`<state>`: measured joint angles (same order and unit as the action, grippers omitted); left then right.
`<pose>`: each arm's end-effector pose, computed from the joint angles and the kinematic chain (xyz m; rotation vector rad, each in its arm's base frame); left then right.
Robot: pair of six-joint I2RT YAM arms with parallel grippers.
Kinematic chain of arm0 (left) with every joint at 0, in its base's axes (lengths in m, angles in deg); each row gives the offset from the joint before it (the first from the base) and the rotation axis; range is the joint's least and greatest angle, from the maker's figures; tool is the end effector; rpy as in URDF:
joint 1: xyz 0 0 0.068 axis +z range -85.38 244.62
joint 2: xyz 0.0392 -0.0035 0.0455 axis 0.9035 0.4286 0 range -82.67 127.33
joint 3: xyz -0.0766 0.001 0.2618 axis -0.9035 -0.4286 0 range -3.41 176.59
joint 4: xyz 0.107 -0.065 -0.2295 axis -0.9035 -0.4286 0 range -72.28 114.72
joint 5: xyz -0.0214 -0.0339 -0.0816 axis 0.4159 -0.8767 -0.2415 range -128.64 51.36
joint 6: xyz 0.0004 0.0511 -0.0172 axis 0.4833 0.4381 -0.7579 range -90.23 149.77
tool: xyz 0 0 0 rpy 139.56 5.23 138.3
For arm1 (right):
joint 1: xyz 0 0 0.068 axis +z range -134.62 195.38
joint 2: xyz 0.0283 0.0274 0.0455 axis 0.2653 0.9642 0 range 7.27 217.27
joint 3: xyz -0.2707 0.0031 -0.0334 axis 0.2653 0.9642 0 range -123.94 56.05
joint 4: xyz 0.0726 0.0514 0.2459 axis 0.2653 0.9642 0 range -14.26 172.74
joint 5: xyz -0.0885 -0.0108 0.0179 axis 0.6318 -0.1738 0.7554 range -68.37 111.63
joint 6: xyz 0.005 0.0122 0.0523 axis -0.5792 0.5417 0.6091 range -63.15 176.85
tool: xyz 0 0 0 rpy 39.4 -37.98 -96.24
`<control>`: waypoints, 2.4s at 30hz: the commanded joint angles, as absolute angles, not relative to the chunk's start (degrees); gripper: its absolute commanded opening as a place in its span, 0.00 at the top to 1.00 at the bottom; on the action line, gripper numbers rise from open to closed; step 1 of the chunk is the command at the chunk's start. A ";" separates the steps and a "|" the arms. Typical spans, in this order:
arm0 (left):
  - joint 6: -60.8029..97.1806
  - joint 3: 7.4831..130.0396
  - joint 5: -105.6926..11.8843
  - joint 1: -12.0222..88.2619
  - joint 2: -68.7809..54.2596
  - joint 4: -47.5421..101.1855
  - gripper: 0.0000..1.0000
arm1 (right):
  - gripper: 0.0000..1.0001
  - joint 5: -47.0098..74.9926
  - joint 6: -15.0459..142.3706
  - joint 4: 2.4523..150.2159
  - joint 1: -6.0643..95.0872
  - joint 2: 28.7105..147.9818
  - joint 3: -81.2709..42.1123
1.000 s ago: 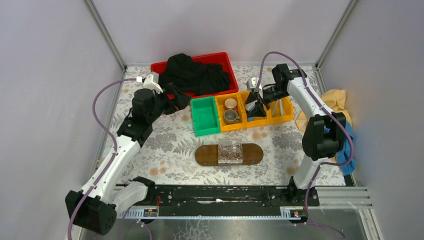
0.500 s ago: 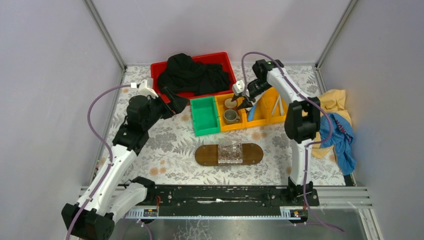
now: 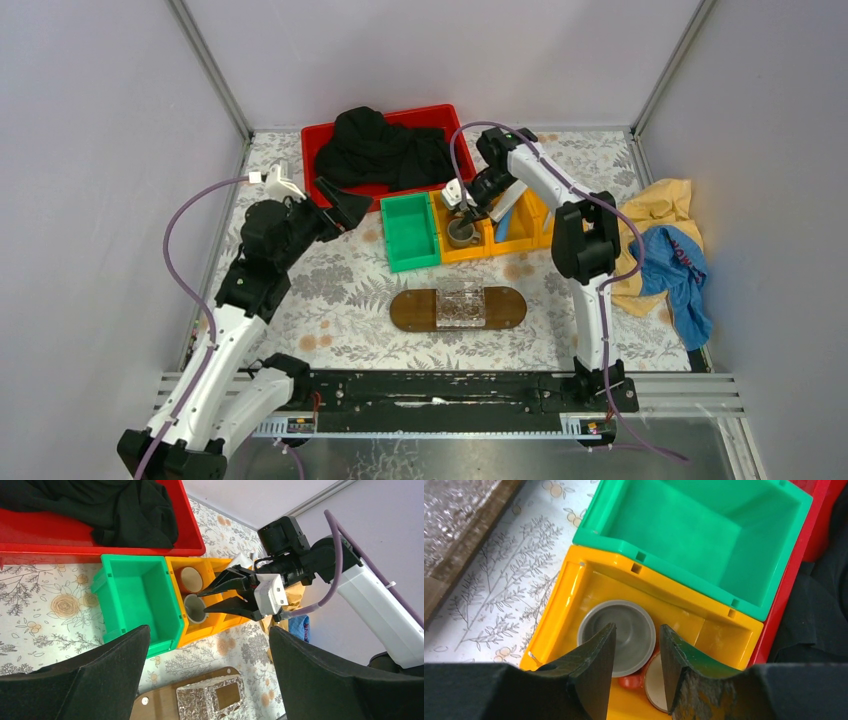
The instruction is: Prepare toiletry sets of a toothbrush and toothpaste on the tray
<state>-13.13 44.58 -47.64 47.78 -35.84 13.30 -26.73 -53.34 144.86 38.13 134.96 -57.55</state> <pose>0.1807 -0.0604 0.3515 -0.2955 1.8111 -0.8866 0.4003 0.1967 0.2240 -2.2180 0.8966 0.6780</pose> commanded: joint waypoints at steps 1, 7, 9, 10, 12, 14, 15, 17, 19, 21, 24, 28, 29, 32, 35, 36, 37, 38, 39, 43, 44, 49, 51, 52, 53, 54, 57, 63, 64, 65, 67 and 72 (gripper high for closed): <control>-15.23 44.21 -47.18 47.57 -37.49 13.08 0.05 | 0.56 -23.07 -53.72 143.50 39.14 136.04 -59.64; -17.05 43.86 -46.78 47.57 -38.14 12.71 0.05 | 0.57 -20.95 -54.69 142.51 39.43 137.30 -59.69; -17.90 43.61 -46.93 47.57 -38.00 12.76 0.05 | 0.57 -20.78 -55.12 142.50 39.67 137.44 -59.65; -18.03 43.55 -47.03 47.57 -37.93 12.76 0.05 | 0.57 -20.63 -55.40 142.41 39.81 137.59 -59.55; -18.54 43.30 -47.04 47.57 -37.78 12.76 0.05 | 0.57 -20.07 -55.49 141.60 40.21 137.67 -59.31; -19.26 43.04 -46.90 47.56 -37.72 12.85 0.05 | 0.57 -19.84 -55.39 140.92 40.40 137.80 -59.17; -19.61 43.00 -46.90 47.57 -37.73 13.04 0.05 | 0.57 -19.70 -55.39 140.67 40.40 137.91 -59.24; -20.15 42.74 -46.75 47.58 -37.71 13.47 0.05 | 0.58 -19.16 -55.48 140.16 40.36 137.99 -59.17; -20.47 42.47 -46.59 47.57 -37.68 13.97 0.05 | 0.58 -18.15 -55.83 139.78 40.35 138.32 -59.17; -20.70 42.47 -46.58 47.57 -37.29 14.60 0.05 | 0.59 -17.37 -56.35 139.81 40.37 139.09 -59.36; -21.38 42.93 -46.84 47.57 -36.35 15.31 0.05 | 0.62 -16.63 -56.99 140.09 40.40 140.01 -59.65; -22.50 43.00 -46.94 47.59 -36.07 15.80 0.05 | 0.67 -15.98 -58.66 140.51 40.62 140.30 -59.27; -22.67 42.97 -46.92 47.57 -36.18 15.84 0.05 | 0.68 -15.72 -58.96 140.62 40.72 140.28 -59.18; -23.08 43.07 -46.69 47.57 -36.55 15.75 0.05 | 0.76 -15.08 -59.42 141.04 40.80 139.96 -59.22; -23.29 43.16 -46.31 47.60 -36.87 15.83 0.05 | 0.85 -14.46 -58.31 141.22 40.83 138.86 -59.96; -23.36 43.12 -46.37 47.59 -36.82 15.91 0.05 | 0.87 -14.29 -57.69 141.26 40.83 138.30 -60.31; -23.44 43.18 -46.57 47.57 -36.59 16.08 0.05 | 0.90 -14.23 -57.14 141.30 40.84 137.61 -60.47; -23.61 43.19 -46.85 47.57 -36.47 16.36 0.05 | 0.92 -14.27 -56.51 141.18 40.85 136.83 -60.61; -23.73 43.22 -47.13 47.59 -36.30 16.71 0.05 | 0.94 -14.54 -55.80 140.99 40.81 135.99 -60.58; -24.19 43.64 -48.06 47.57 -35.84 17.73 0.05 | 0.98 -16.51 -54.08 140.98 40.84 132.66 -60.54; -24.13 43.82 -48.17 47.57 -35.80 17.85 0.05 | 0.99 -16.96 -53.76 141.02 40.82 131.96 -60.48; -23.56 44.62 -49.42 47.59 -35.26 18.47 0.04 | 1.00 -17.53 -51.79 141.67 40.83 128.54 -60.31; -24.02 44.57 -50.24 47.56 -35.04 19.37 0.04 | 1.00 -17.48 -49.87 141.32 40.83 127.16 -60.54; -24.22 44.50 -50.64 47.57 -34.90 20.05 0.04 | 1.00 -17.60 -48.57 140.89 40.82 126.50 -60.91; -24.46 44.57 -51.35 47.59 -34.73 20.81 0.05 | 1.00 -17.96 -46.43 140.73 40.80 125.86 -62.05; -24.68 44.58 -52.16 47.55 -34.64 21.86 0.05 | 1.00 -18.26 -43.85 140.88 40.74 125.31 -63.47; -24.81 45.21 -54.16 47.48 -34.13 23.46 0.05 | 1.00 -18.83 -34.81 142.42 40.75 123.61 -68.02; -25.42 44.76 -56.00 47.04 -33.80 29.03 0.04 | 1.00 -19.14 -8.03 142.13 40.67 115.83 -66.58; -25.06 44.87 -56.09 47.05 -33.66 29.71 0.04 | 1.00 -18.84 -4.32 141.75 40.68 113.93 -64.90; -24.47 45.10 -55.95 47.00 -33.55 30.13 0.04 | 1.00 -18.56 -1.57 141.70 40.74 112.12 -63.35; -23.66 45.51 -55.97 47.04 -32.91 31.78 0.04 | 1.00 -18.12 3.74 141.57 40.64 108.26 -59.73; -23.45 46.96 -58.24 47.04 -30.48 34.22 0.04 | 1.00 -15.70 13.09 137.21 40.63 95.15 -46.66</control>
<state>-24.51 44.14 -55.22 47.34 -31.97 27.72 -16.32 -0.56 140.27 40.82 104.63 -54.46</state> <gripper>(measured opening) 0.960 0.153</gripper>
